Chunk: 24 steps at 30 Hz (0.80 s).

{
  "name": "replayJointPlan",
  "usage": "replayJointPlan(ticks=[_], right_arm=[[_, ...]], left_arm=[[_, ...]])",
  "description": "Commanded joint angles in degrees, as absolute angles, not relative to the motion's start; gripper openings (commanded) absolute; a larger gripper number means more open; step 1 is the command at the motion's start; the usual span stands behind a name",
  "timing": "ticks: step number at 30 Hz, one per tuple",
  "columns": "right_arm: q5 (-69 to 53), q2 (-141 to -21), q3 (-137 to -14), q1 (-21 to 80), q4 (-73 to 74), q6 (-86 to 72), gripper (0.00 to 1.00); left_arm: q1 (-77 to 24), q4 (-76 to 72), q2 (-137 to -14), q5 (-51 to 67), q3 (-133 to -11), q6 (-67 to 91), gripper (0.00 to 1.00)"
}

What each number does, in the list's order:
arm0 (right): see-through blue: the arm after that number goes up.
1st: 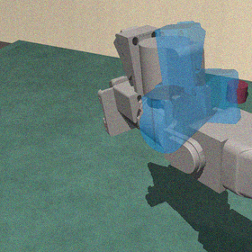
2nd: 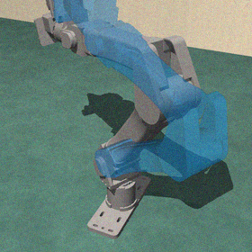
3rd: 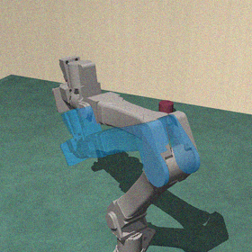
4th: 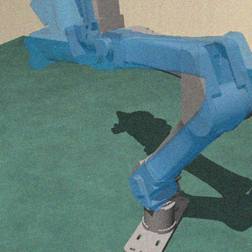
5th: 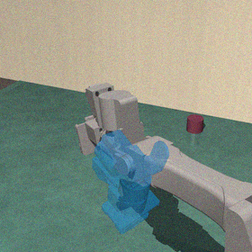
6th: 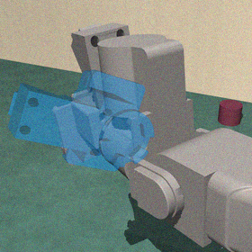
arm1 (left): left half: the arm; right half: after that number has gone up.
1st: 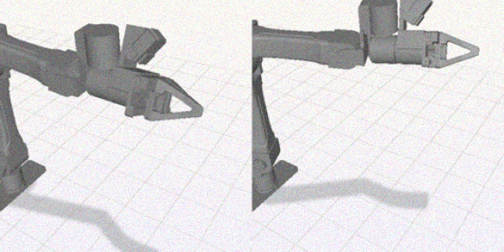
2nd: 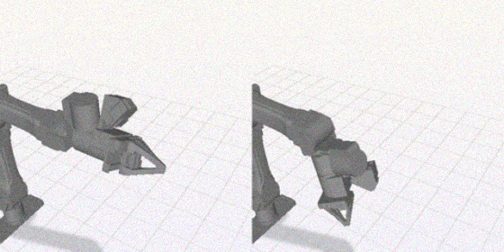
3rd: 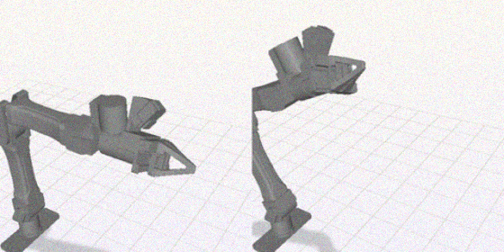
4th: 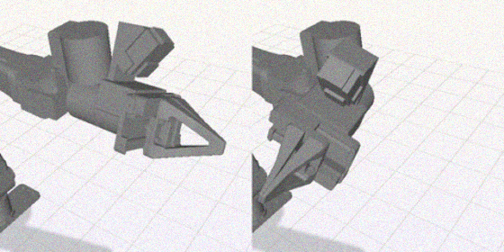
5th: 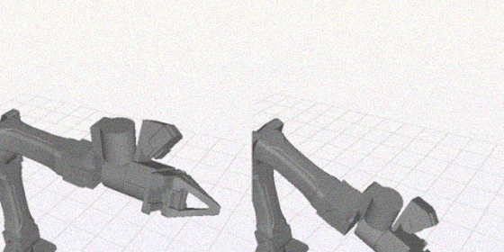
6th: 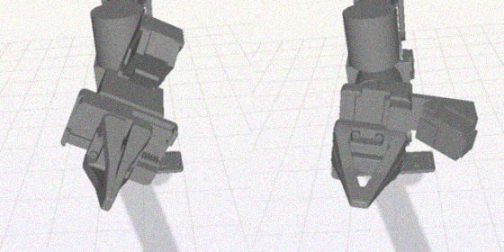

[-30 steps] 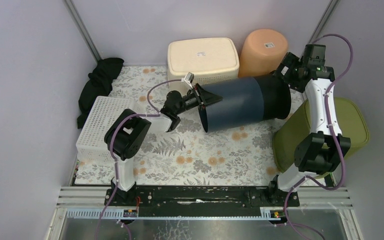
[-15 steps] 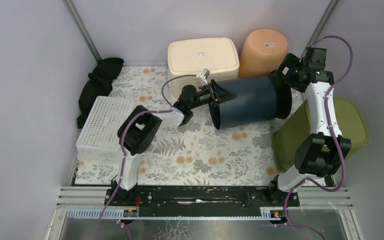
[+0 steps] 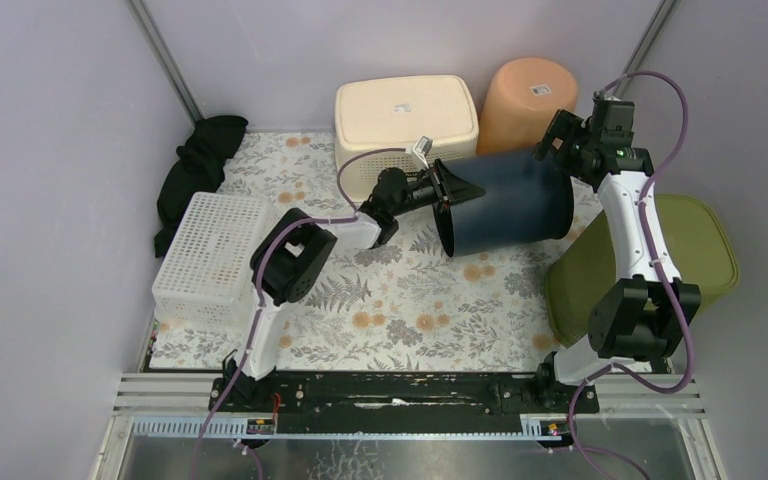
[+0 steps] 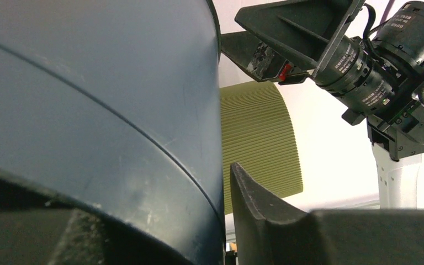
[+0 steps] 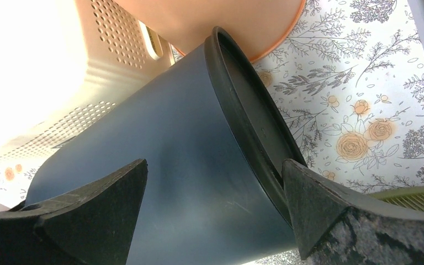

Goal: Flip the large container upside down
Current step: Turn the container upside down at the center of the board.

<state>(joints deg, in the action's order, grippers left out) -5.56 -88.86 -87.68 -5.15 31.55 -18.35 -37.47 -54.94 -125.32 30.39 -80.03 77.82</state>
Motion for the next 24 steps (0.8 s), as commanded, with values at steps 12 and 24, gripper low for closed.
replayJointPlan(ticks=[12, 24], right_arm=[[-19.2, -84.0, -91.5, 1.7, 41.0, -22.3, 0.97], [-4.3, -84.9, -108.5, 1.7, 54.3, -15.8, 0.99]], left_arm=[[-41.0, -92.6, -136.4, 26.4, -78.3, 94.8, 0.0], [-42.7, -93.7, -143.5, 19.2, -94.8, 103.7, 0.0]])
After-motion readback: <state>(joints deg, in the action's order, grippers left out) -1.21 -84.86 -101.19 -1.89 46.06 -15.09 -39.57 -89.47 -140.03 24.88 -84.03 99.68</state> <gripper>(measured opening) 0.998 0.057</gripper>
